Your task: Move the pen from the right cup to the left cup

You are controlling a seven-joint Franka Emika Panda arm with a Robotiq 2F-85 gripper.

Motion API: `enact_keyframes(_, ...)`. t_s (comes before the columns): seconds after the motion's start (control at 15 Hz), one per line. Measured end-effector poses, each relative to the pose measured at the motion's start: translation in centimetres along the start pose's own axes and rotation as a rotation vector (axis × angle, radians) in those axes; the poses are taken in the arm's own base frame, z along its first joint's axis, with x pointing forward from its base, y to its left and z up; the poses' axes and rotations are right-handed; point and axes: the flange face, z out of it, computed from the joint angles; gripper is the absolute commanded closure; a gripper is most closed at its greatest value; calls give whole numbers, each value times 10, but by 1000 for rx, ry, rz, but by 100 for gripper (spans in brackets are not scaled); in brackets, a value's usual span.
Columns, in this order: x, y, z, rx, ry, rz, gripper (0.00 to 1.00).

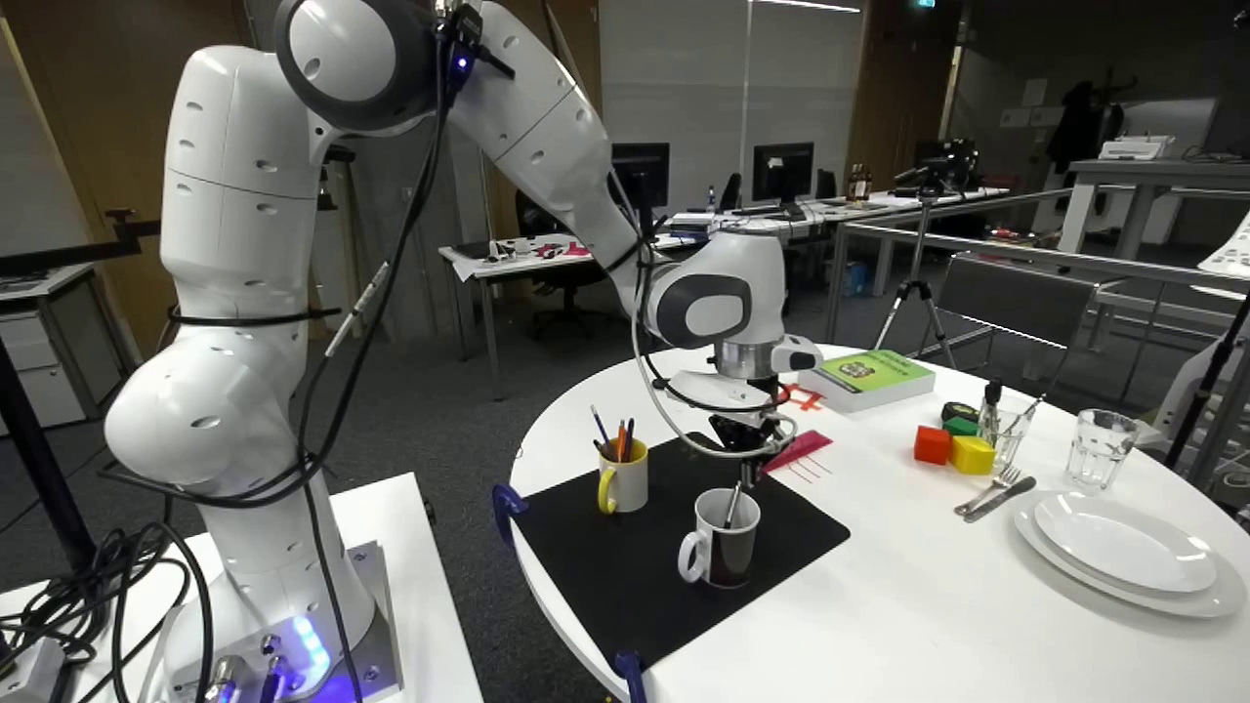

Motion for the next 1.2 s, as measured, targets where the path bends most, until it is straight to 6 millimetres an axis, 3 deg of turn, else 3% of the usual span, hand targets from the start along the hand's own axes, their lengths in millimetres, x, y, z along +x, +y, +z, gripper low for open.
enact_keyframes(0.33, 0, 2, -4, -4, 7, 6, 100)
enact_keyframes(0.47, 0, 4, -13, -10, 20, 9, 72)
enact_keyframes(1.07, -25, 0, -69, 4, 96, 76, 8)
enact_keyframes(1.2, -31, -1, -79, 9, 119, 47, 0)
